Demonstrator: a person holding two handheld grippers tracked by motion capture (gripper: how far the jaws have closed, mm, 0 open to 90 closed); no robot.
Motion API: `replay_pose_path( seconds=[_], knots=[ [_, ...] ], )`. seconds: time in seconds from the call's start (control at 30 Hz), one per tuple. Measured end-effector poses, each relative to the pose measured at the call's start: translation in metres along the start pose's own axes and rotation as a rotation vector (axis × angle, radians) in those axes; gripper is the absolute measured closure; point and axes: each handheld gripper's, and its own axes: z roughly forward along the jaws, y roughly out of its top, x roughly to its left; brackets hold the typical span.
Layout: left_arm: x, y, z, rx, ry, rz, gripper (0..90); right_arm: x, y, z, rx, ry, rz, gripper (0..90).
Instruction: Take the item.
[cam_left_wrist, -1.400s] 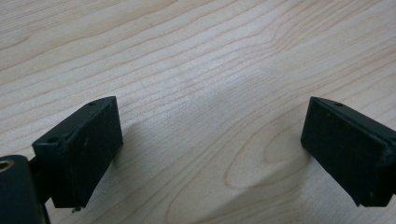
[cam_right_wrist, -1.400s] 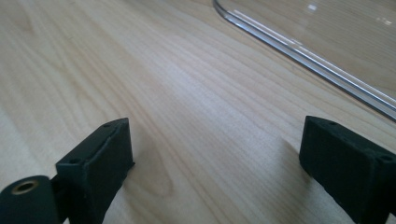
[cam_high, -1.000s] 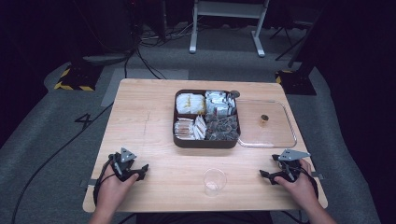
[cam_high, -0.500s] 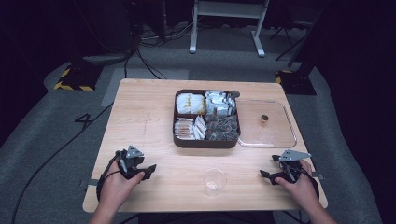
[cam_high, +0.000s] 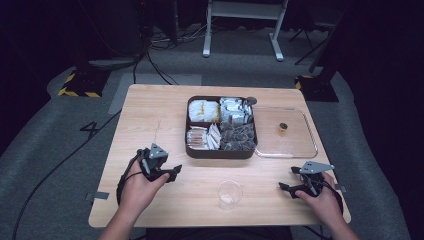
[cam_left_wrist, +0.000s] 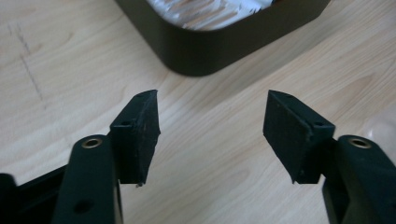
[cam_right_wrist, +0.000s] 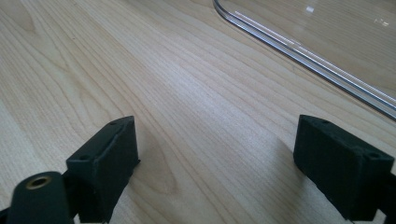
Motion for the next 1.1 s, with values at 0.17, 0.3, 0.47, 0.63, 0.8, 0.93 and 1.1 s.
replay_pose_path(
  seconds=[0.17, 0.3, 0.47, 0.63, 0.8, 0.93, 1.1],
  knots=[
    [-0.005, 0.015, 0.003, -0.014, -0.010, 0.040, 33.0, 0.000, 0.000, 0.000, 0.000, 0.000, -0.001, 14.6],
    [-0.004, 0.027, 0.001, -0.031, -0.014, 0.057, 33.1, 0.000, 0.000, 0.000, -0.001, 0.000, -0.001, 14.6],
    [0.003, 0.046, 0.003, -0.047, -0.041, 0.082, 35.0, 0.000, 0.000, 0.000, -0.005, 0.000, 0.002, 15.8],
    [0.006, 0.058, 0.006, -0.064, -0.048, 0.095, 35.0, 0.000, 0.000, 0.000, -0.005, 0.000, -0.001, 16.3],
    [0.006, 0.070, 0.009, -0.089, -0.069, 0.107, 35.0, 0.000, 0.000, 0.000, -0.006, 0.005, -0.003, 16.3],
    [0.011, 0.083, 0.014, -0.129, -0.098, 0.117, 35.2, -0.001, 0.000, 0.000, -0.006, 0.009, -0.008, 16.3],
    [0.016, 0.097, 0.022, -0.150, -0.103, 0.127, 36.0, -0.001, 0.000, 0.000, -0.006, 0.009, -0.008, 16.3]
  ],
)
